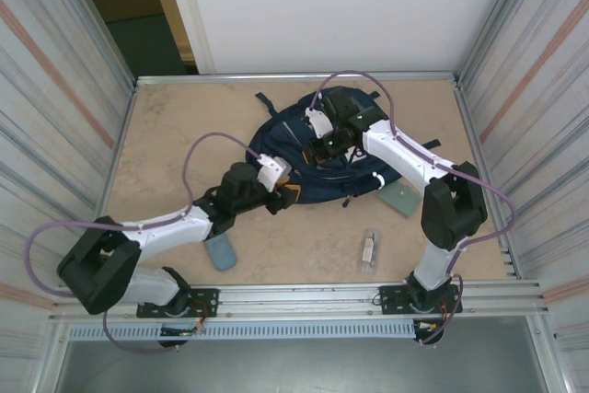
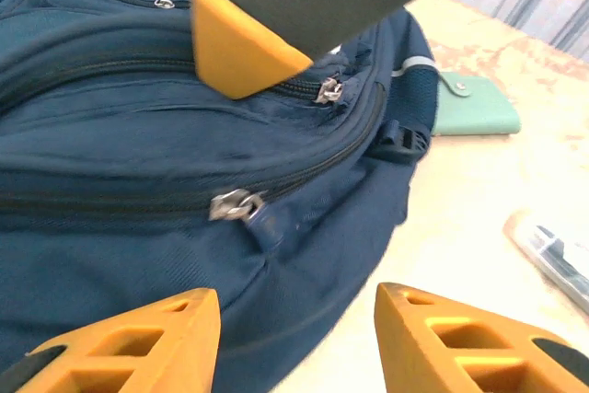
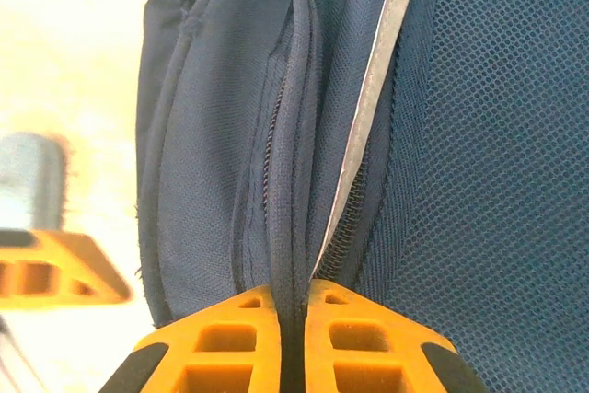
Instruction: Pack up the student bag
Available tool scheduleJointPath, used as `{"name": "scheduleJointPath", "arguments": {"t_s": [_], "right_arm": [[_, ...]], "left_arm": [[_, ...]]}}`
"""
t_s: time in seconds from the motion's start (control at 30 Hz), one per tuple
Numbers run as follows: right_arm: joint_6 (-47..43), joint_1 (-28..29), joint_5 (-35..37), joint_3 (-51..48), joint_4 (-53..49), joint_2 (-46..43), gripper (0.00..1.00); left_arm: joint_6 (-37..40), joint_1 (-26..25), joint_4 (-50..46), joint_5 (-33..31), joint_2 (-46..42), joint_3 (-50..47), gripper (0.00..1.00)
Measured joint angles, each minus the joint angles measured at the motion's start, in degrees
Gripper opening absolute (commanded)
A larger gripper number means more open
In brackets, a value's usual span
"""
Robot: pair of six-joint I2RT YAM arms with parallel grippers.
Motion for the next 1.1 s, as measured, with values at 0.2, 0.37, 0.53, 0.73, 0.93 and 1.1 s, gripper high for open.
{"name": "scheduleJointPath", "arguments": {"t_s": [0.2,0.37,0.53,0.73,0.93,1.1], "right_arm": [[5.25,0.24,-3.89,0.9,-1.16,0.2,0.0],[7.15,1.49,-3.63,0.9,-0.44,0.2,0.0],[7.34,1.88,-2.67,0.87,-0.26,0.2,0.0],[4.74,2.01,0.26,0.24,-0.68,-1.25,0.0],[-0.11,3.65,3.04,-1.25,-0.72,-3.54,0.0],[-5.53,3.87,3.89,-3.98,0.44,-4.9,0.0]], "left_arm": [[-4.92,-4.07,5.84,-13.2,6.45,0.31,0.37],[-6.1,-4.68,7.87,-20.65,9.11,1.29,0.27],[-5.09,-4.72,8.28,-23.67,9.4,1.49,0.0],[-1.42,-4.04,8.37,-20.92,4.63,-1.68,0.0],[4.42,-0.33,6.86,-12.04,-3.74,-5.84,0.0],[9.22,3.15,3.52,-4.98,-6.82,-6.23,0.0]]}}
